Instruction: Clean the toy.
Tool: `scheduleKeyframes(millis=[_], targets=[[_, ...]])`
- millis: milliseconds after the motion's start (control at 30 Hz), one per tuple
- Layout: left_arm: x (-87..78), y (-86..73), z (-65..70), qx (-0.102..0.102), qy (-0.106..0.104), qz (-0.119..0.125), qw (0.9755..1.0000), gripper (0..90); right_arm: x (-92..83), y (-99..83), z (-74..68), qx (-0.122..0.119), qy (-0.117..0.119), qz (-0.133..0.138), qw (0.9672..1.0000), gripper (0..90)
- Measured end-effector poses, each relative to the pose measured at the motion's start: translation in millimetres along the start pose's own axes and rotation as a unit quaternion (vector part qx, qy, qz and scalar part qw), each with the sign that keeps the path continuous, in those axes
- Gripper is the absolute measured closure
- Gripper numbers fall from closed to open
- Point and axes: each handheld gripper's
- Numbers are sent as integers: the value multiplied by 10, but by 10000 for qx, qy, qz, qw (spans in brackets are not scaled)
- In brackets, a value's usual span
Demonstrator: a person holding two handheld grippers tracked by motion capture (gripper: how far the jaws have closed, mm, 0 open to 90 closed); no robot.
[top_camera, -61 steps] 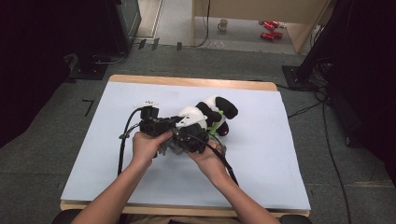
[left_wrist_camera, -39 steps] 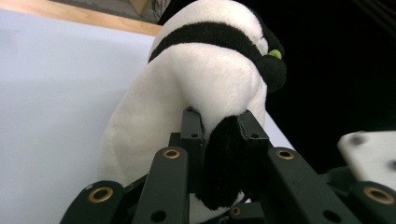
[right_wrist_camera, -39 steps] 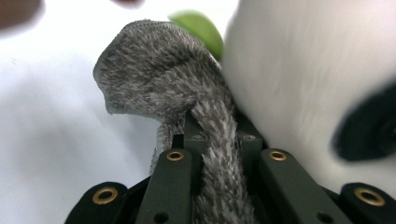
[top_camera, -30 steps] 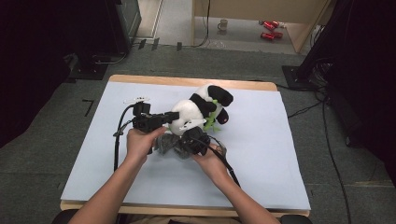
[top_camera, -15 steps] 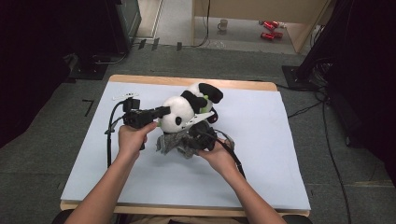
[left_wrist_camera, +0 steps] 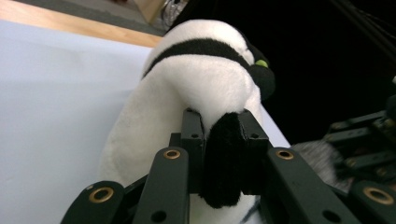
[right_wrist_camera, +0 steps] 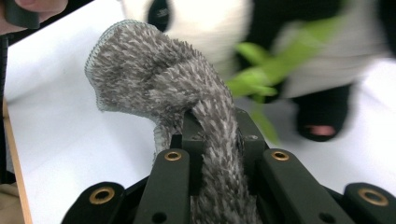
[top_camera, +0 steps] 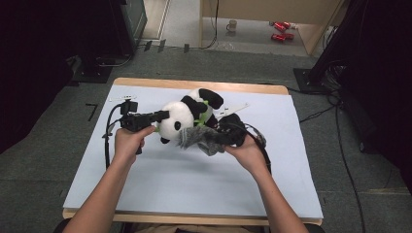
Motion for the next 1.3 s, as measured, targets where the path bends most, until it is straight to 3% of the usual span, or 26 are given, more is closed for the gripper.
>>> scheduleKeyframes(millis=[167,300,500,567,767,967,1067,1200,1300], targets=[[-28,23,-66,129,-118,-314,9994,773,-285,-32,184,297,-225,366,9986,789],[-32,37,-110,306,-276,-454,9981,771,-422,-94,319,503,-359,472,9970,789],[-2,2,-203,615,52,-438,9971,766,-504,-208,511,762,-612,479,9941,789],[8,-12,-215,939,297,-423,9942,755,-503,-241,555,832,-672,433,9933,789],[38,-27,-291,1219,577,-287,9904,721,-500,-375,723,1099,-937,367,9888,789],[68,-21,-371,1271,694,-119,9894,673,-471,-553,921,1372,-1238,450,9817,784],[100,-18,-451,1152,742,16,9906,649,-441,-632,1016,1520,-1388,443,9776,775],[123,-18,-503,1179,881,171,9890,609,-380,-696,1115,1687,-1530,395,9729,757],[132,-13,-542,1179,990,278,9877,573,-306,-724,1183,1718,-1599,288,9716,738]])
Point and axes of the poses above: each handheld gripper's, and its own axes: x roughly forward along the jaws, y roughly out of its top, z roughly to its right, and after that the axes turned 8 degrees about y, right-handed
